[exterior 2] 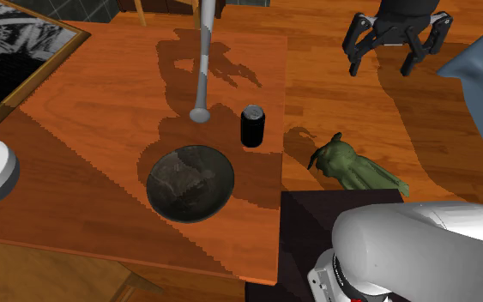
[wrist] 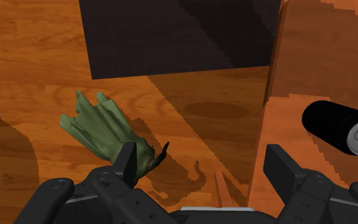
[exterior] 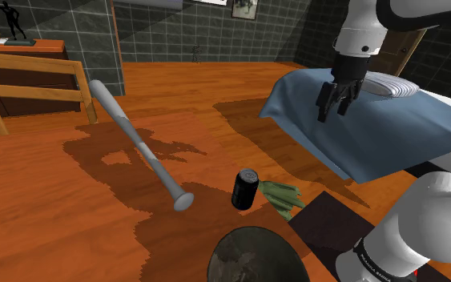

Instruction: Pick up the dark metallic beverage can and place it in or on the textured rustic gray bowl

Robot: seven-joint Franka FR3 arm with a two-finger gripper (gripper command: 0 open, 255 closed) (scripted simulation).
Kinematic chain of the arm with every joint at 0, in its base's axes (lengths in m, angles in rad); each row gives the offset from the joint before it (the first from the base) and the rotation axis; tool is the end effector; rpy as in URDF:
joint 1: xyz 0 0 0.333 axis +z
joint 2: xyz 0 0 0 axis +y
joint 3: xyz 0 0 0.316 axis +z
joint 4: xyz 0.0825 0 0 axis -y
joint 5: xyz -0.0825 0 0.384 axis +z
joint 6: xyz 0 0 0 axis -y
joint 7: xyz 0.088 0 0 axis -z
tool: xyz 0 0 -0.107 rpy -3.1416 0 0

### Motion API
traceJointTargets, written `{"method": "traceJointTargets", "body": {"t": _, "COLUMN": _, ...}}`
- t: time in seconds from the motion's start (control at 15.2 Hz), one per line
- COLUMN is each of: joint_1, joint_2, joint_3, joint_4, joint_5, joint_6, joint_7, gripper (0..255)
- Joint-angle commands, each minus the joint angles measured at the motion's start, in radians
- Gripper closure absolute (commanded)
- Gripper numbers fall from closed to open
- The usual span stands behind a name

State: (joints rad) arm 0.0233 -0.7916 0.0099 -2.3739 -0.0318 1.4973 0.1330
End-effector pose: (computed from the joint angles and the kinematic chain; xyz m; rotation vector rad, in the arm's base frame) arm 0.2966 0.0071 0.5778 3.0892 -0.1608 -0.1262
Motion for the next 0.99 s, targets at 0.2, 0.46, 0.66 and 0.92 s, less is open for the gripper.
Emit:
{"method": "traceJointTargets", "body": {"t": 0.2, "joint_1": 0.026, "joint_2": 0.006, "joint_3": 0.05, "joint_4": -0.053, "joint_5": 0.045, "joint_6": 0.07, "joint_7": 0.047, "gripper": 0}}
{"method": "traceJointTargets", "body": {"t": 0.46, "joint_1": 0.064, "joint_2": 0.032, "joint_3": 0.119, "joint_4": -0.109, "joint_5": 0.104, "joint_6": 0.171, "joint_7": 0.109, "gripper": 0}}
{"method": "traceJointTargets", "body": {"t": 0.66, "joint_1": 0.092, "joint_2": 0.067, "joint_3": 0.173, "joint_4": -0.138, "joint_5": 0.145, "joint_6": 0.25, "joint_7": 0.154, "gripper": 0}}
{"method": "traceJointTargets", "body": {"t": 0.92, "joint_1": 0.127, "joint_2": 0.133, "joint_3": 0.247, "joint_4": -0.16, "joint_5": 0.193, "joint_6": 0.362, "joint_7": 0.214, "gripper": 0}}
